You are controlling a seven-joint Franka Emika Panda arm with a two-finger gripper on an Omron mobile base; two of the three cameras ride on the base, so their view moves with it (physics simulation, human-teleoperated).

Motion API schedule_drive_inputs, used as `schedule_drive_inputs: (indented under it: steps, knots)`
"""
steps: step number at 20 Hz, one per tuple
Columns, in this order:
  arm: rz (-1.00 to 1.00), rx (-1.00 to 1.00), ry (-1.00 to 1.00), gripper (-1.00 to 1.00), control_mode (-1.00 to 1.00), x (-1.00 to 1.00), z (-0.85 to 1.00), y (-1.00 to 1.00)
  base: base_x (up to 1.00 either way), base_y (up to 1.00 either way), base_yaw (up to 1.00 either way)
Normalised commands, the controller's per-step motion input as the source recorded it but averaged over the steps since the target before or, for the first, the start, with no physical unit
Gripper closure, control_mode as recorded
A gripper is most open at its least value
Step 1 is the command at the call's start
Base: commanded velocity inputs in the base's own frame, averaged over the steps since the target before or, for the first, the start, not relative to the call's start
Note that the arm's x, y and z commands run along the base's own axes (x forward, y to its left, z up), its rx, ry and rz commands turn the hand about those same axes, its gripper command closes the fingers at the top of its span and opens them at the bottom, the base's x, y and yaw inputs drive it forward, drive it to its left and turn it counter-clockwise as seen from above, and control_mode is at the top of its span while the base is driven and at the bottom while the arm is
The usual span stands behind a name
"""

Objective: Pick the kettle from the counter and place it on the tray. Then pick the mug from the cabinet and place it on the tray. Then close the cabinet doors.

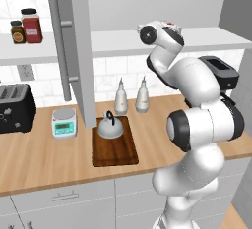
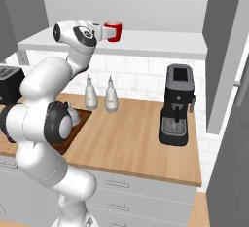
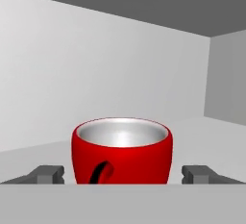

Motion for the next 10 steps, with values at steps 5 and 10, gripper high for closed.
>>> schedule_drive_inputs:
  steps: [5, 10]
  knots:
    - [0.0, 0.0, 0.0, 1.0, -1.0, 0.0, -0.02, 0.0, 0.0, 0.0, 0.0]
    - [0.0, 0.0, 0.0, 1.0, -1.0, 0.0, -0.07, -0.01, 0.0, 0.0, 0.0]
